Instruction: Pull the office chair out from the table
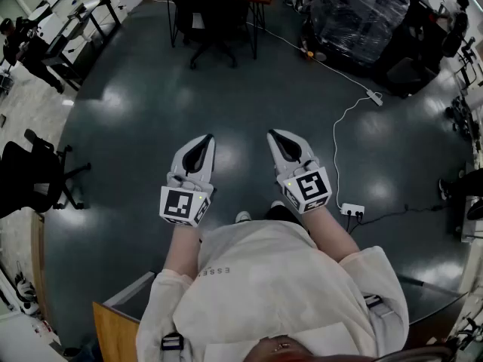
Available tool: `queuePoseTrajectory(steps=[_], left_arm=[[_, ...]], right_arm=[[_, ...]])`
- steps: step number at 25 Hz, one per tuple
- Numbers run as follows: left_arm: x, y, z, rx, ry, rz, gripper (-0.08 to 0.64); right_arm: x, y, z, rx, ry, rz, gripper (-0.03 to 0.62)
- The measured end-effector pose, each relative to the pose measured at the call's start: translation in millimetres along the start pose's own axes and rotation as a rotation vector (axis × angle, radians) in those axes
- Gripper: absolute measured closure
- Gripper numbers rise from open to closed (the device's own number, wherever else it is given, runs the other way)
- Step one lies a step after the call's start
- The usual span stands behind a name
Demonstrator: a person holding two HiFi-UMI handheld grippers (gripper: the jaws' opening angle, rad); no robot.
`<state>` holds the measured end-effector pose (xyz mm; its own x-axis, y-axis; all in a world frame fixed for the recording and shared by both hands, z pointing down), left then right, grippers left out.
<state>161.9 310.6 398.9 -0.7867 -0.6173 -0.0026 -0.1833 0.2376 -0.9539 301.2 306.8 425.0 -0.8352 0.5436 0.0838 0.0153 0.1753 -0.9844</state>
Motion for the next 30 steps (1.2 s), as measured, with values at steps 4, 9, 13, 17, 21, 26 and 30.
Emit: queuePoseTrajectory(steps=[4, 9, 13, 17, 21, 26, 30], left_arm=[[0, -3, -2, 0.004, -0.005, -0.007, 0.548], [-1, -7, -3, 0.008, -0.007, -0.016, 0.548], [3, -9, -3, 0.009, -0.008, -0.021, 0.548], [8, -11, -2, 0.009, -0.002, -0.026, 0.548], [15, -13, -4, 0.016, 0.012, -0.034, 0.548], [35, -26, 1, 0.043, 0.037, -0.046, 0.548], [65, -40, 14, 0.064, 0.079, -0.039, 0.548]], right_arm=[[5, -3, 1, 0.004, 0.009, -0.003, 0.600], [6, -5, -1, 0.009, 0.012, -0.031, 0.601], [8, -4, 3, 0.007, 0.018, -0.067, 0.600], [1, -4, 6, -0.012, -0.002, -0.051, 0.600], [2, -8, 12, -0.008, 0.004, -0.037, 0.601], [-2, -27, 33, 0.023, 0.026, 0.024, 0.600], [-13, -48, 68, 0.042, 0.055, 0.070, 0.600]])
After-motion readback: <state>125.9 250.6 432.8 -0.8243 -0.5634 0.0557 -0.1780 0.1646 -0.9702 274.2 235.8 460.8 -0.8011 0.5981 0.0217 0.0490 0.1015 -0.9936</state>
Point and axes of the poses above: the fingertips, and each gripper's own axes: z forward along the fingers, x to its left, y out of its top, the point moved 1 cm from there along -z, backward along the fingers, and after that the axes turned 13 degrees about -x, right-handed, at the moved point
